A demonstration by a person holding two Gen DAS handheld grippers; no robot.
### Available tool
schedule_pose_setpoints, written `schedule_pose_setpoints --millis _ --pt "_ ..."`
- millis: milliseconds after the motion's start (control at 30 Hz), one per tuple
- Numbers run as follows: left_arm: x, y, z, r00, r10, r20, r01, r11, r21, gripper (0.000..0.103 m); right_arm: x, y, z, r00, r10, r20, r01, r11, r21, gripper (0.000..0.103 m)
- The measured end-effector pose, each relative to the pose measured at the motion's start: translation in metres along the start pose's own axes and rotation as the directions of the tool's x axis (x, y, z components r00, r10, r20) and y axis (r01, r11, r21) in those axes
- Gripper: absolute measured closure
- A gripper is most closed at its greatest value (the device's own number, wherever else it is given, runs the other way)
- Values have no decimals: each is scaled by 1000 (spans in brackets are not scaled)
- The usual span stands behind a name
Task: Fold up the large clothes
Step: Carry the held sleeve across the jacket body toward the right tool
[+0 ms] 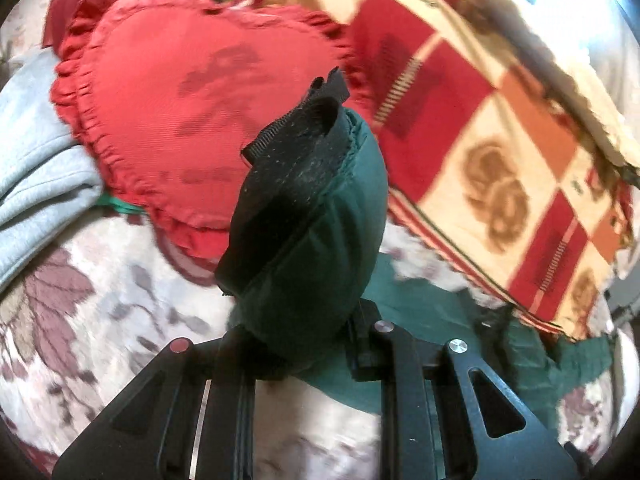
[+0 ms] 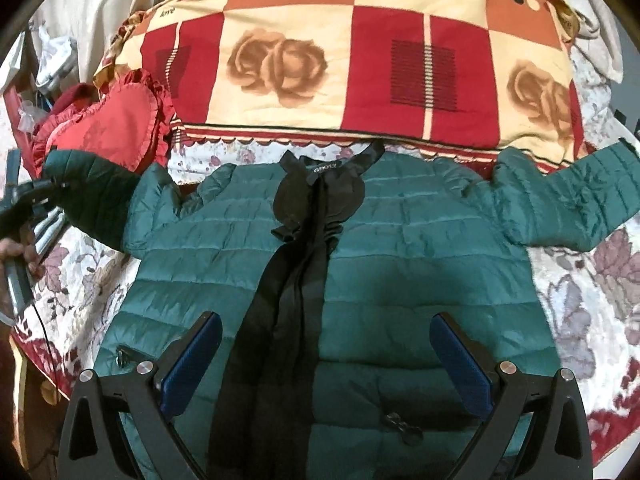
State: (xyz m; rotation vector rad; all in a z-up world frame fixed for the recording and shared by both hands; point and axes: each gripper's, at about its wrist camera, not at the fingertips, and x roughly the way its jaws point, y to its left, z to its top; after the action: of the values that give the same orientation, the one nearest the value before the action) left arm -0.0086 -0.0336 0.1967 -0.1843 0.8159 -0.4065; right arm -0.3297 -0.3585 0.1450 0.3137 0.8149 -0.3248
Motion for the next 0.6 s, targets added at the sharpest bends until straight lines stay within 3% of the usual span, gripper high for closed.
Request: schedule_pose_setpoints --millis 267,467,600 --pt "-34 -107 -21 989 -138 -47 143 981 133 85 -23 -31 -10 1000 24 17 -25 997 69 0" --pt "-35 -200 -43 966 -238 -105 256 940 225 85 -36 -44 -16 998 48 45 -52 994 97 0" --pt "-16 -253 -67 945 -283 -165 318 915 250 85 -41 -55 -17 997 50 57 -57 992 115 0"
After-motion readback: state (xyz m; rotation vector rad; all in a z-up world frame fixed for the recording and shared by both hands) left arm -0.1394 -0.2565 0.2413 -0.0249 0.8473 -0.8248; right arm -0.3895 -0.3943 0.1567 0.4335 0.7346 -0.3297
